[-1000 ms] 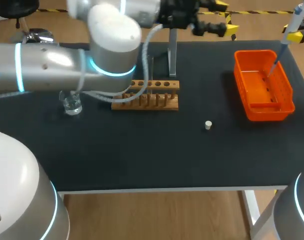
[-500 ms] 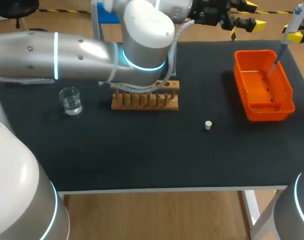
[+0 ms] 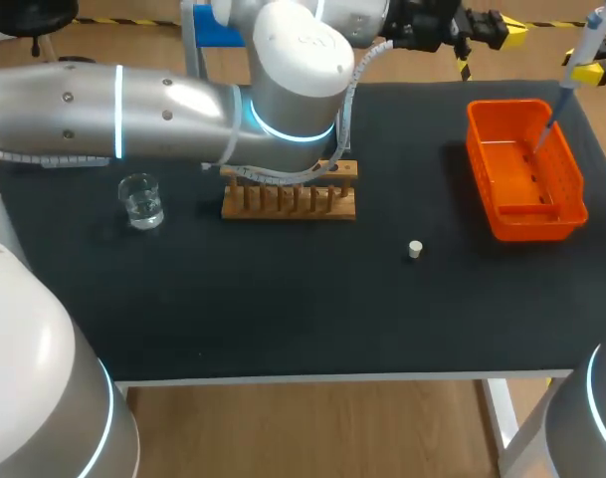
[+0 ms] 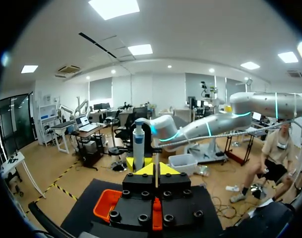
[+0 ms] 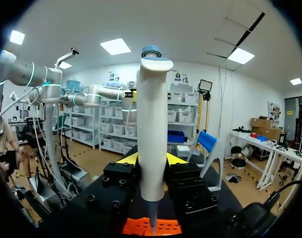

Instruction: Invert the test tube, pick up the pipette, mount the tip to pipette, aspirate from beaker and dispense into the tube, eject the tip, return the pipette, and cap with the stopper.

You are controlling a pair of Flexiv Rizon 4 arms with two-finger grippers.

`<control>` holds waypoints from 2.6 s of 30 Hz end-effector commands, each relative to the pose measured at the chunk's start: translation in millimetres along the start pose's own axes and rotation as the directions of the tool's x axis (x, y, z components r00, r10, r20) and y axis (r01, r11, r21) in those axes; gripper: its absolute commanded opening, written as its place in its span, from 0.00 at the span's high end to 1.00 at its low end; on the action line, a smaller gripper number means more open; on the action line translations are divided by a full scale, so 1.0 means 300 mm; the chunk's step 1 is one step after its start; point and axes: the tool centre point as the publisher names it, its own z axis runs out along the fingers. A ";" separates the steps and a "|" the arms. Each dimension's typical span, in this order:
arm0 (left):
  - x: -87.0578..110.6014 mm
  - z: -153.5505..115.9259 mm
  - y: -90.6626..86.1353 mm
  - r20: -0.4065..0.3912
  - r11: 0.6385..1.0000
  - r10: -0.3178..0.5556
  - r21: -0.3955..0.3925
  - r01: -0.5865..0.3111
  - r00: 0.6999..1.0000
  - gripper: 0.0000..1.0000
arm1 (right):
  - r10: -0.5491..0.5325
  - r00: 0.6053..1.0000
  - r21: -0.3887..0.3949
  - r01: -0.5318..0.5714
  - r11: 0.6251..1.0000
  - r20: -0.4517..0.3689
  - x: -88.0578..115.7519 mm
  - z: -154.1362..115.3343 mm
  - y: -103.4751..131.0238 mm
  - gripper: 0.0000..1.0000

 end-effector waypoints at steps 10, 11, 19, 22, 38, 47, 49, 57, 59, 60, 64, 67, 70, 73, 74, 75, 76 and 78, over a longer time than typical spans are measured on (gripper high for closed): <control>-0.007 0.093 -0.021 -0.021 1.000 -0.007 0.012 0.008 1.000 1.00 | -0.001 1.000 0.000 0.001 1.000 -0.010 -0.010 -0.011 -0.002 1.00; -0.006 0.107 -0.025 -0.027 1.000 -0.008 0.019 0.008 1.000 1.00 | -0.001 1.000 0.000 0.001 1.000 -0.010 -0.010 -0.011 -0.002 1.00; -0.018 0.178 -0.050 -0.016 0.998 -0.006 0.057 0.007 1.000 1.00 | -0.001 1.000 0.000 0.001 1.000 -0.010 -0.010 -0.011 -0.002 1.00; -0.024 0.189 -0.066 -0.005 0.997 0.004 0.071 -0.004 1.000 1.00 | -0.001 1.000 0.000 0.001 1.000 -0.010 -0.010 -0.011 -0.002 1.00; -0.071 0.255 -0.113 0.021 0.993 0.037 0.115 -0.039 0.999 1.00 | -0.001 1.000 0.000 0.001 1.000 -0.010 -0.010 -0.011 -0.002 1.00; -0.115 0.283 -0.125 0.031 0.991 0.041 0.126 -0.044 0.999 1.00 | -0.001 1.000 0.000 0.001 1.000 -0.010 -0.010 -0.011 -0.002 1.00; -0.121 0.289 -0.129 0.031 0.991 0.042 0.129 -0.046 0.999 1.00 | -0.001 1.000 0.000 0.001 1.000 -0.010 -0.010 -0.011 -0.002 1.00; -0.123 0.313 -0.132 0.027 0.989 0.041 0.142 -0.044 0.999 1.00 | -0.001 1.000 0.000 0.001 1.000 -0.010 -0.010 -0.011 -0.002 1.00; -0.125 0.320 -0.129 0.026 0.989 0.039 0.145 -0.043 0.999 1.00 | -0.001 1.000 0.000 0.001 1.000 -0.010 -0.010 -0.011 -0.002 1.00; -0.126 0.323 -0.128 0.025 0.988 0.039 0.145 -0.042 0.999 1.00 | -0.001 1.000 0.000 0.001 1.000 -0.010 -0.010 -0.011 -0.002 1.00; -0.129 0.334 -0.130 0.023 0.988 0.040 0.151 -0.043 0.999 1.00 | -0.001 1.000 0.000 0.001 1.000 -0.010 -0.010 -0.011 -0.002 1.00; -0.130 0.341 -0.129 0.020 0.987 0.040 0.153 -0.043 0.999 1.00 | -0.001 1.000 0.000 0.001 1.000 -0.010 -0.010 -0.011 -0.002 1.00; -0.128 0.346 -0.125 0.016 0.987 0.039 0.153 -0.041 0.999 1.00 | -0.001 1.000 0.000 0.001 1.000 -0.010 -0.010 -0.011 -0.002 1.00; -0.127 0.351 -0.121 0.012 0.987 0.035 0.154 -0.037 0.999 1.00 | -0.001 1.000 0.000 0.001 1.000 -0.010 -0.010 -0.011 -0.002 1.00; -0.126 0.351 -0.120 0.011 0.987 0.035 0.154 -0.036 0.999 1.00 | -0.001 1.000 0.000 0.001 1.000 -0.010 -0.010 -0.011 -0.002 1.00; -0.126 0.352 -0.119 0.010 0.987 0.034 0.154 -0.035 0.999 1.00 | -0.001 1.000 0.000 0.001 1.000 -0.010 -0.010 -0.011 -0.002 1.00; -0.126 0.353 -0.118 0.010 0.987 0.034 0.154 -0.035 0.999 1.00 | -0.001 1.000 0.000 0.001 1.000 -0.010 -0.010 -0.011 -0.002 1.00; -0.125 0.354 -0.116 0.009 0.987 0.032 0.154 -0.033 0.999 1.00 | -0.001 1.000 0.000 0.001 1.000 -0.010 -0.010 -0.011 -0.002 1.00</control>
